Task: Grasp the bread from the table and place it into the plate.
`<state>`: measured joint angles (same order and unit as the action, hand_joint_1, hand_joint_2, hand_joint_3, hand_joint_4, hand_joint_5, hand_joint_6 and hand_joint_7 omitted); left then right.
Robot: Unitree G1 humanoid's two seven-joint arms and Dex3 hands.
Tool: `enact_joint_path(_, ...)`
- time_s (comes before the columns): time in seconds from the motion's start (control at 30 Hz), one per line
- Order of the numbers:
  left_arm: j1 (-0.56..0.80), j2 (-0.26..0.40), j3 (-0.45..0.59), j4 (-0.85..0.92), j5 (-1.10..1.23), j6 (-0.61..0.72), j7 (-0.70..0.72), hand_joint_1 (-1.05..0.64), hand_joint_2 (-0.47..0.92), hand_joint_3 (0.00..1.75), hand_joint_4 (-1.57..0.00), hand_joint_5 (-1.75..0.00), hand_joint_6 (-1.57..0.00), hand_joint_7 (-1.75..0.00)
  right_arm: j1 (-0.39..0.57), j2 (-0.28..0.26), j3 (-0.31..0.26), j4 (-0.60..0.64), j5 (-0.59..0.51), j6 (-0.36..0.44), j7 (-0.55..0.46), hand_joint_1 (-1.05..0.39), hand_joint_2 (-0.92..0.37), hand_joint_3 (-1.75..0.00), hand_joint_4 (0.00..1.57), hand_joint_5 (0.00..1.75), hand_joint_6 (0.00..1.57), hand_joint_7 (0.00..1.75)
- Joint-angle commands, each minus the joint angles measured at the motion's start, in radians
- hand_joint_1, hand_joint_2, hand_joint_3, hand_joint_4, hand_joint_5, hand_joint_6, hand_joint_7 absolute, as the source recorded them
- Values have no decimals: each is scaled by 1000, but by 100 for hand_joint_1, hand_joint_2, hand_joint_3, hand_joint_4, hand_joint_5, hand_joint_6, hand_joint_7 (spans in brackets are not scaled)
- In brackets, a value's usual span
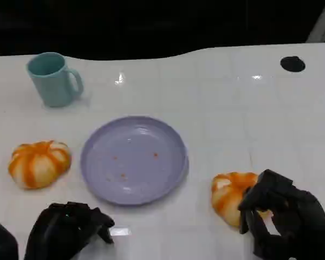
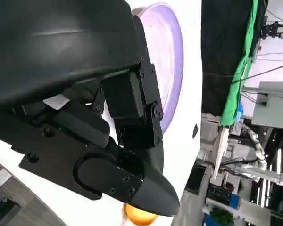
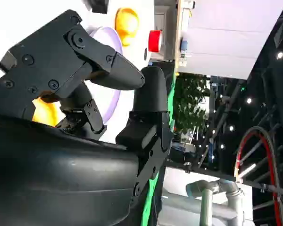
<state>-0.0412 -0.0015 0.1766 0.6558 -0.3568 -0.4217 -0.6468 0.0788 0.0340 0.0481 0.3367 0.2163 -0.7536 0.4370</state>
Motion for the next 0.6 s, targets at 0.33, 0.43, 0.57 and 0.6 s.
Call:
enact_joint_path(0.33,5,16,8,1,4,1,7,-105,82,0,-75,-165,-157,-16,5,-8,-6,-11,15,5,0,-25,-45,-118,87,175,78,155)
enact_joint_path(0.43,4,17,8,5,4,-3,5,-105,83,0,-75,-165,-157,-16,5,-10,-5,-11,18,11,3,-25,-45,-118,87,175,77,155)
enact_joint_path(0.57,4,17,8,2,6,-2,10,-105,83,0,-76,-165,-157,-16,1,-9,-6,-3,17,3,5,-25,-46,-118,87,175,77,154)
enact_joint_path(0.6,4,17,8,2,7,-2,11,-105,83,0,-76,-165,-157,-16,0,-9,-6,-2,16,2,4,-25,-46,-117,87,175,78,154)
